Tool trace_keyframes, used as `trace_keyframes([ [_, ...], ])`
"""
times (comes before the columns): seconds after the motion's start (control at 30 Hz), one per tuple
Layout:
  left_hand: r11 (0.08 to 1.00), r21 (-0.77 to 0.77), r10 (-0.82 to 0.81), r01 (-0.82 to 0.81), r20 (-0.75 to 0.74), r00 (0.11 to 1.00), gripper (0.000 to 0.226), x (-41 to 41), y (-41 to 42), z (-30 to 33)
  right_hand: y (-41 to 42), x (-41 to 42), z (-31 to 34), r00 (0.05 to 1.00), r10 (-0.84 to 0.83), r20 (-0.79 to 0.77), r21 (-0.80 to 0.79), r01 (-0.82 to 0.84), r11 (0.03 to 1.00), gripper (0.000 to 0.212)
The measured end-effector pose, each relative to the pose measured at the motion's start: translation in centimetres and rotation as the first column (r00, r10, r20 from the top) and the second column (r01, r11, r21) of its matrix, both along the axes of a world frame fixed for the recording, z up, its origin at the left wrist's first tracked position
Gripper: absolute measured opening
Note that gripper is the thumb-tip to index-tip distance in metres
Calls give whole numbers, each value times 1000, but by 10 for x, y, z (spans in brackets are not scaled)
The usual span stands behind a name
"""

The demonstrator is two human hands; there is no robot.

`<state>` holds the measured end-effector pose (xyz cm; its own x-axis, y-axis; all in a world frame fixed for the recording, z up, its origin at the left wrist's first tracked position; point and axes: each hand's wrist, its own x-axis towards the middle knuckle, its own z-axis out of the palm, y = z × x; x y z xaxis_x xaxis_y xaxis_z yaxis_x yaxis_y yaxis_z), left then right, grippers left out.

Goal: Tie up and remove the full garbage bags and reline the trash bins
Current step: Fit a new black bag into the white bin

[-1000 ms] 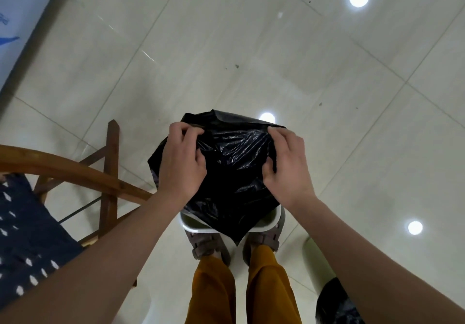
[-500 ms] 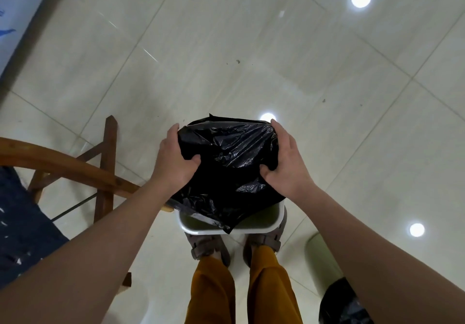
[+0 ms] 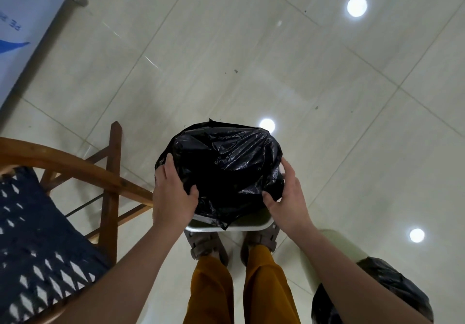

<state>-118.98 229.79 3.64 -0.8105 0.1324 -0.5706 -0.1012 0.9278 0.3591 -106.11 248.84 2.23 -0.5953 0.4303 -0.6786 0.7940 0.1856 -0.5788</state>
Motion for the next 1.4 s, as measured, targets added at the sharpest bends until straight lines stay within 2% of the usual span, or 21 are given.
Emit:
trace_keyframes([
  [0.3, 997, -72, 36, -36, 10, 999, 95, 44, -8, 5, -13, 21, 8, 997, -40, 68, -7, 41, 999, 86],
  [0.4, 996, -84, 40, -39, 7, 999, 93, 58, -13, 7, -24, 29, 9, 992, -76, 102, 43, 72, 996, 82],
  [0.5, 997, -76, 32, -30, 26, 999, 77, 70, -21, 3, -36, 32, 7, 983, -129, 133, 91, 117, 989, 67],
  [0.67, 998, 8, -70, 70, 31, 997, 23, 82, -39, -4, -54, 28, 0, 966, -213, 148, 180, 185, 966, 37],
  [0.83, 988, 37, -153, 153, 24, 988, 19, 88, -57, -3, -63, 31, -6, 955, -242, 172, 205, 205, 957, 12],
  [1.07, 986, 70, -150, 149, 11, 989, 26, 95, -60, 0, -79, 57, -6, 924, -376, 65, 226, 354, 908, 11],
  [1.27, 988, 76, -134, 138, -50, 990, 25, 99, -59, -8, -83, 70, -11, 828, -560, -12, 48, 560, 827, 23],
  [1.4, 986, 151, -57, 66, -63, 996, 20, 103, -64, -14, -86, 73, -13, 796, -603, -49, 42, 605, 795, 23],
])
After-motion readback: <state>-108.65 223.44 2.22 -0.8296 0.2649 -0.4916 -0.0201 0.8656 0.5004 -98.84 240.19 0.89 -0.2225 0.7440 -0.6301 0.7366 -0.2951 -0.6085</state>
